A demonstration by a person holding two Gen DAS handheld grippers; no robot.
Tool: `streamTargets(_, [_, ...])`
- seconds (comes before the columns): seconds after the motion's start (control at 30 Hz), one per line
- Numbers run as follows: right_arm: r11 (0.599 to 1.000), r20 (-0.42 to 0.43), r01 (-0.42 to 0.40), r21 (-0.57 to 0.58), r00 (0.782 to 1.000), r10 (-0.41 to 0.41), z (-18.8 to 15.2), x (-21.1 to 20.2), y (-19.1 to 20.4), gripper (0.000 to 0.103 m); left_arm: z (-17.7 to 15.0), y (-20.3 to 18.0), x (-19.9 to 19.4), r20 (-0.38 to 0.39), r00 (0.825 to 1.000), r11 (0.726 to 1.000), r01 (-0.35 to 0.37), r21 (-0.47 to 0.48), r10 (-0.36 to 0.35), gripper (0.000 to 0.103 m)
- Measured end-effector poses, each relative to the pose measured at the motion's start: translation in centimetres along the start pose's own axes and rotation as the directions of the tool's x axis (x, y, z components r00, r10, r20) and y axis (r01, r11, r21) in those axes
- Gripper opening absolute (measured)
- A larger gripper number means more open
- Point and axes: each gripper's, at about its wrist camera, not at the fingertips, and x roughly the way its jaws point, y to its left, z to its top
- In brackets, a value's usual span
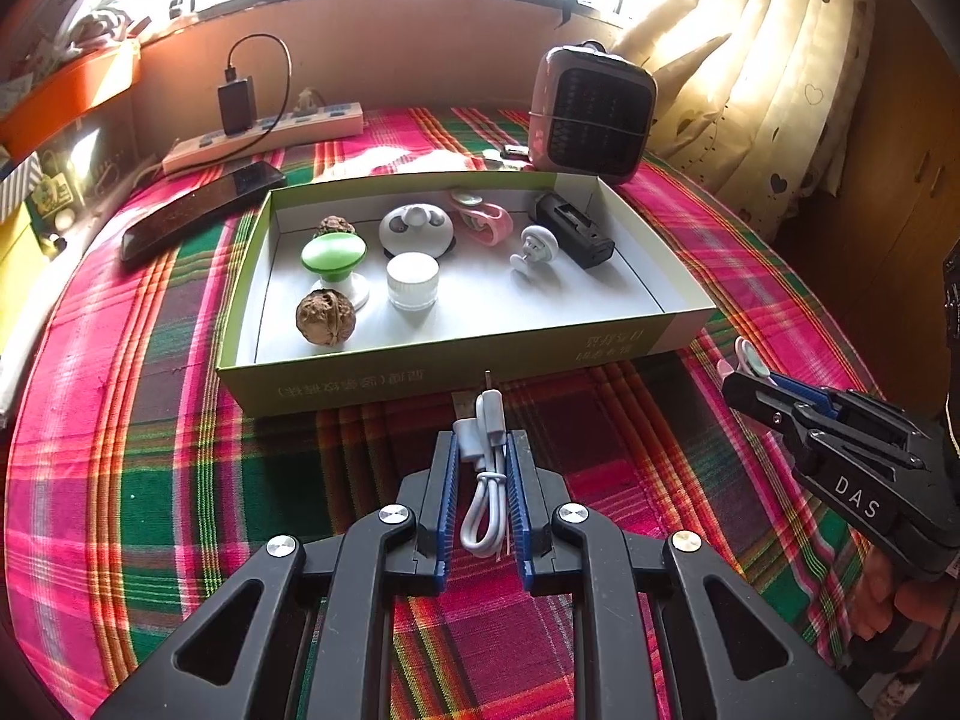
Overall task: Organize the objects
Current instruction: 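Lift the white cable and pink clip and carry both over the box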
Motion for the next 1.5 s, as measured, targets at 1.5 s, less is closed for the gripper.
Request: streamTargets(1.5, [0.993,0.025,-0.033,-0.114,0.999,0.036,6.5,2.1,2.2,0.018,6.5,0.4,0.7,0.056,0.998,0.999,0.041,0.018,-0.042,0.014])
